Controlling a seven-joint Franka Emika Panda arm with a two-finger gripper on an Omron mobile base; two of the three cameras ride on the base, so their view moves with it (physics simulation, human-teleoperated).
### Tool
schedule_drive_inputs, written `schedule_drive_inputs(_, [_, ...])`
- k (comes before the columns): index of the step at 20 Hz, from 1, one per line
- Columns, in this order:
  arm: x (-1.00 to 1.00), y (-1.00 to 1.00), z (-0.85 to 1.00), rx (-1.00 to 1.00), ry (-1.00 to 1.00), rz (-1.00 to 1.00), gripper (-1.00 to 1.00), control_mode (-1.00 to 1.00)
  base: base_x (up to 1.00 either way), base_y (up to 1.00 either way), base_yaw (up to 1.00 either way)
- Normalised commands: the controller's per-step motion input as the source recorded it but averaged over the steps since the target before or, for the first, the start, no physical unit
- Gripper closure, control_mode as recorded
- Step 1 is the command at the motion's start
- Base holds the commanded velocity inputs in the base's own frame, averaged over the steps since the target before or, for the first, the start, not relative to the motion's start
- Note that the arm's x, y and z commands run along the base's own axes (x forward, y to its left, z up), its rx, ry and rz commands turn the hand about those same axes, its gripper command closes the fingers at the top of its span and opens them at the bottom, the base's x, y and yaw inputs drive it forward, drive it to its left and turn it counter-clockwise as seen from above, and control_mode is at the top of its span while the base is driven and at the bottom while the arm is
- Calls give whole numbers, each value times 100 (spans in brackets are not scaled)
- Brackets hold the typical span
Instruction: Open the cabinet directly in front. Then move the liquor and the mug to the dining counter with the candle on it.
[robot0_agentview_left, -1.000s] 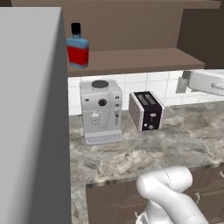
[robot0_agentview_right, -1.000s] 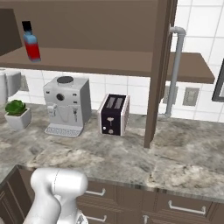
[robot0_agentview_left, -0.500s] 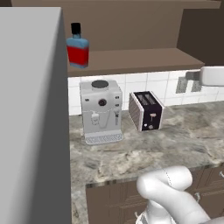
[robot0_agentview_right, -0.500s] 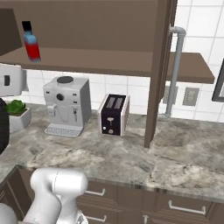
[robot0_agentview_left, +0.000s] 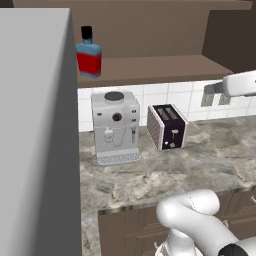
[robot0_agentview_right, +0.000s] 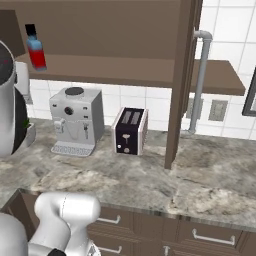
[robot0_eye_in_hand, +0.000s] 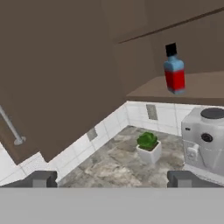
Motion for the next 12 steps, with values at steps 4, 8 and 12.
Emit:
schedule_drive_inputs(4, [23, 41, 0, -14, -4, 1, -100, -100, 0, 0, 0])
schedule_drive_inputs(8, [0, 22, -3, -17, -22, 5, -100, -100, 0, 0, 0])
schedule_drive_inputs(12, [0, 3, 0, -3, -7, 1, -100, -100, 0, 0, 0])
